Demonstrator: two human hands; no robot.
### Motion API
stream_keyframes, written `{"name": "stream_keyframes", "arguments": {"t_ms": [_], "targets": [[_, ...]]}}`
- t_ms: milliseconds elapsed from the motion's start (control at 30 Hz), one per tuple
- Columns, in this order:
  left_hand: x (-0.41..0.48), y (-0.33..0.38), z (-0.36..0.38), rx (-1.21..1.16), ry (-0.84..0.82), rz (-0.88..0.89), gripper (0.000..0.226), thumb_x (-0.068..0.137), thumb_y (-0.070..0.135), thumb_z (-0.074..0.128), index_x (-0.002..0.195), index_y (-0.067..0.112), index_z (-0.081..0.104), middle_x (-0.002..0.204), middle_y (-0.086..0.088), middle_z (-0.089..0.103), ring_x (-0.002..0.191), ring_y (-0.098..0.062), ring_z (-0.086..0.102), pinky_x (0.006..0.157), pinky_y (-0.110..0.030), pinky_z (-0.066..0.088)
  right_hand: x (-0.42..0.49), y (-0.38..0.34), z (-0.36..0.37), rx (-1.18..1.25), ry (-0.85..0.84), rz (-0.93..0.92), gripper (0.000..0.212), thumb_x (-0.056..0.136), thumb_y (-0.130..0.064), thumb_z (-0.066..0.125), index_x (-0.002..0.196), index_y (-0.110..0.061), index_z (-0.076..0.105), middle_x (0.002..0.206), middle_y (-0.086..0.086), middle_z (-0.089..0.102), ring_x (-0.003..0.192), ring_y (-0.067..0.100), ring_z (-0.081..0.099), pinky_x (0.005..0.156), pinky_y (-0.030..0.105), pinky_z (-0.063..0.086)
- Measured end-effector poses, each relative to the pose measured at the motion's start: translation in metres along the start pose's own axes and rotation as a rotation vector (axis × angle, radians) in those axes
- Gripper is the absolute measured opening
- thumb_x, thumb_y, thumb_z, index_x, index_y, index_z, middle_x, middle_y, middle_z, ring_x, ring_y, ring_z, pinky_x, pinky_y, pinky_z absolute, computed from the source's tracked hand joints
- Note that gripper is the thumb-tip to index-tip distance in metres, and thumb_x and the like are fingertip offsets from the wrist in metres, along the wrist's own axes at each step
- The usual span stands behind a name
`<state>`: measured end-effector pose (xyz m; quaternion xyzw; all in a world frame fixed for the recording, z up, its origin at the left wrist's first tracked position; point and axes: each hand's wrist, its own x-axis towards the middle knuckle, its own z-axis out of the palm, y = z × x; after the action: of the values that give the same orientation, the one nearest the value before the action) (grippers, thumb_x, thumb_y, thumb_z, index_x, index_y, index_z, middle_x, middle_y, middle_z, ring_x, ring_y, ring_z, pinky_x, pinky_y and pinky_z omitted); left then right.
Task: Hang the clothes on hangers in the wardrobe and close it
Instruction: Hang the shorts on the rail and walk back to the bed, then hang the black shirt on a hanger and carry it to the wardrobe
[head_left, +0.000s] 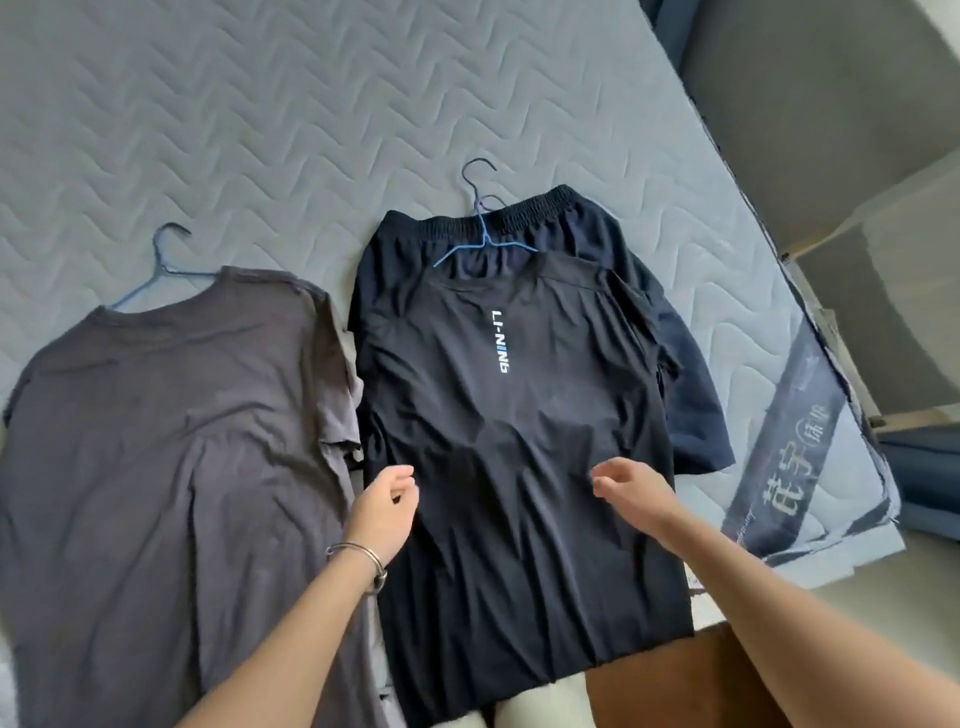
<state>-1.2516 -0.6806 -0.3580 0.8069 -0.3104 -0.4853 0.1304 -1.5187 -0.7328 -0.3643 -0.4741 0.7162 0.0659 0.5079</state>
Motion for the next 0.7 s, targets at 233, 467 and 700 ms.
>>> {"name": "stream_keyframes", "arguments": {"t_ms": [233, 467, 700], "targets": [[0.176, 0.077, 0.039, 0.451, 0.153, 0.382, 0.050, 0.096, 0.029, 0.037, 0.144, 0.016, 0.028, 0.156, -0.002, 0.021, 0.146, -0.018, 0.012, 0.117, -0.035, 0.011, 0.154, -0.131, -0.029, -0.122, 0.262, -0.269, 0.033, 0.090, -0.015, 0.049, 0.121, -0.011, 0.058, 0.126, 0.009, 0.059, 0.119, 0.025, 0.052, 0.097, 0.029, 0.037], [0.235, 0.019, 0.089, 0.776, 0.329, 0.456, 0.055, 0.094, 0.045, 0.016, 0.139, 0.019, 0.033, 0.145, -0.005, 0.044, 0.135, -0.021, 0.027, 0.108, -0.044, 0.017, 0.264, -0.198, -0.031, -0.347, 0.338, -0.454, 0.050, 0.092, -0.016, 0.044, 0.142, -0.013, 0.033, 0.146, 0.007, 0.036, 0.136, 0.026, 0.029, 0.111, 0.038, 0.026], [0.234, 0.021, 0.085, 0.753, 0.347, 0.497, 0.055, 0.086, 0.039, 0.034, 0.138, 0.020, 0.034, 0.144, -0.004, 0.046, 0.135, -0.020, 0.026, 0.107, -0.045, 0.019, 0.260, -0.215, -0.039, -0.444, 0.482, -0.516, 0.027, 0.091, -0.024, 0.048, 0.115, -0.018, 0.060, 0.114, 0.006, 0.059, 0.111, 0.028, 0.049, 0.095, 0.040, 0.033]]}}
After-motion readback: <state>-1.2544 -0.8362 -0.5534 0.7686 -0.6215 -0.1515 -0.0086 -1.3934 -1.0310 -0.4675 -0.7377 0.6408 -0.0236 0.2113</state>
